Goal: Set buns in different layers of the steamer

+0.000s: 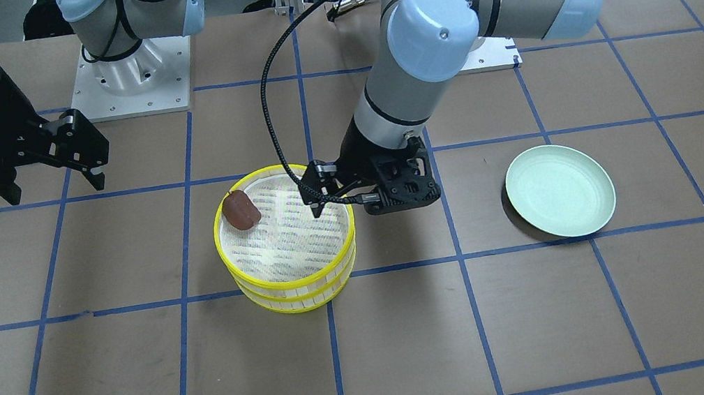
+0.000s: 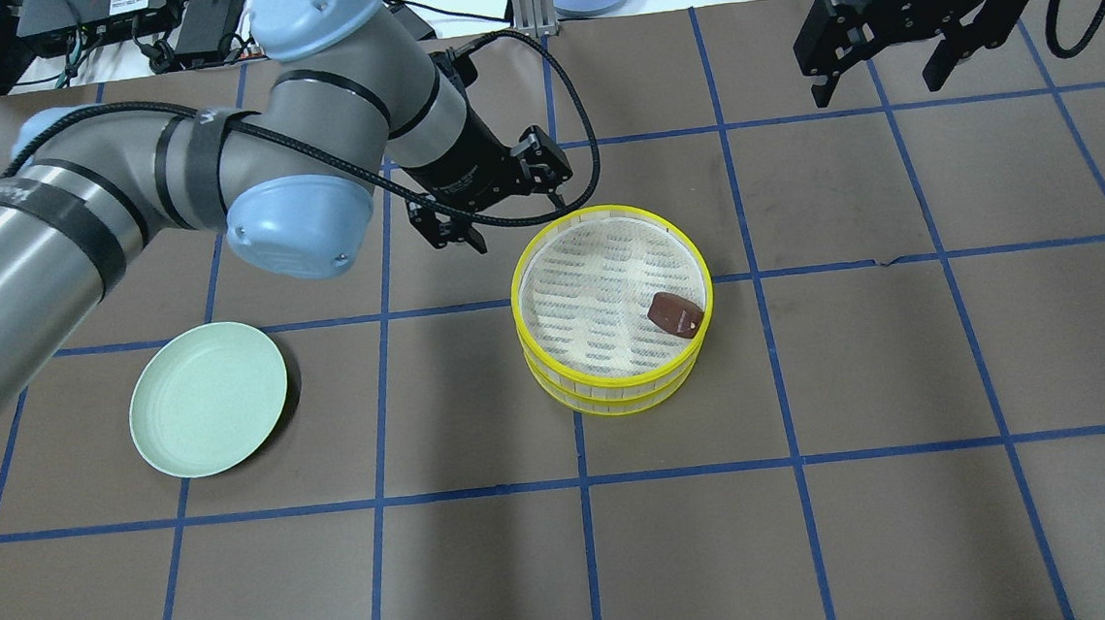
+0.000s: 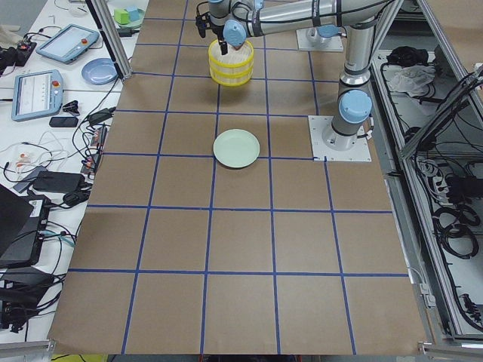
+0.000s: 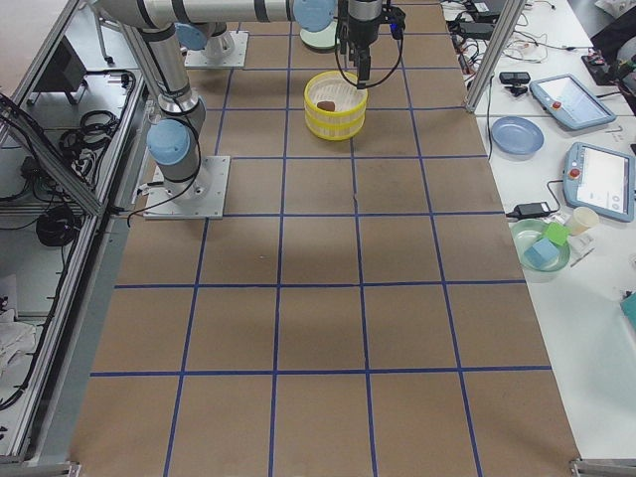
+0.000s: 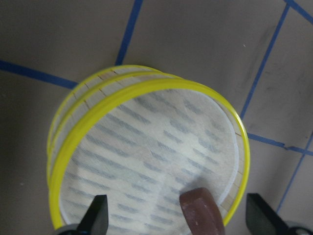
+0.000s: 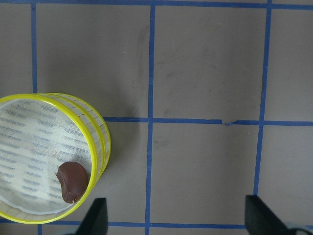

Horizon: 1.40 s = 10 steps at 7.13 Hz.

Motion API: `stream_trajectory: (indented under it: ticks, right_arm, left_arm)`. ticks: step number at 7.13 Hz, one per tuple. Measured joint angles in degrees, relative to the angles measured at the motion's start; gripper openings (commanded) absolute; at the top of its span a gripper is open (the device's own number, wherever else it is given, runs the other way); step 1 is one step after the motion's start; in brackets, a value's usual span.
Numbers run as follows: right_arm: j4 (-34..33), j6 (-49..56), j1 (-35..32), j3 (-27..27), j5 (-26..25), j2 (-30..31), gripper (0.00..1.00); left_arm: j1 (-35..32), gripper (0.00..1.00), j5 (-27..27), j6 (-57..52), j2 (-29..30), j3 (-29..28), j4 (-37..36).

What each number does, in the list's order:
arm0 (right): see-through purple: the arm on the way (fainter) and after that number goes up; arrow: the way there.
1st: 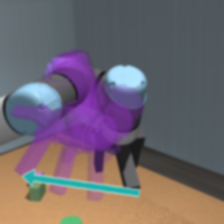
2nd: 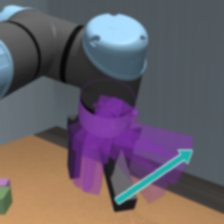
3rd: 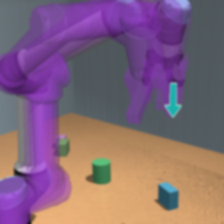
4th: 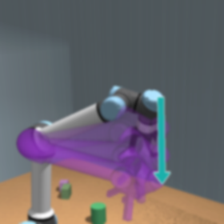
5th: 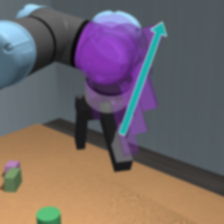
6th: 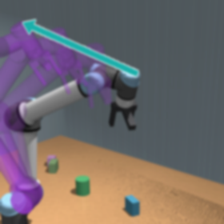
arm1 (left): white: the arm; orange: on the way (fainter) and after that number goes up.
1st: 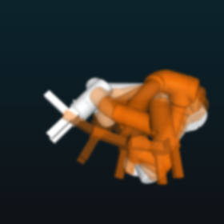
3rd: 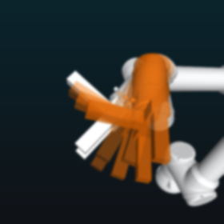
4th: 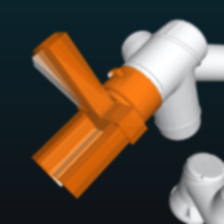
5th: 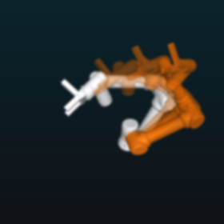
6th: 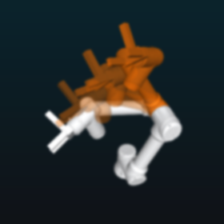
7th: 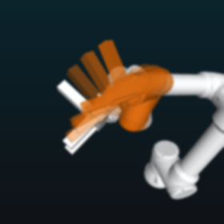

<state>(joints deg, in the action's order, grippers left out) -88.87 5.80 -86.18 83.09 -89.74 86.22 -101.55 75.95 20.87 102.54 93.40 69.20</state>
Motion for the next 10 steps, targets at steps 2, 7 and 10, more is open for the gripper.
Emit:
stream_trajectory:
  ticks: [2, 7, 10]
  right_arm:
    - [0.0, 0.0, -0.2, 0.3, 0.0, 0.0, 1.0]
    - [-0.3, 0.0, -0.4, 0.4, 0.0, 0.0, 1.0]
    - [-0.4, 0.0, -0.4, 1.7, -0.1, 0.1, 1.0]
  left_arm:
    - [5.3, 1.0, 7.8, -13.9, -4.2, -5.4, 10.2]
    - [14.0, 1.0, 17.5, -31.9, -15.3, -7.2, 26.8]
    - [14.3, 1.0, 17.1, -32.3, -16.3, -6.4, 27.9]
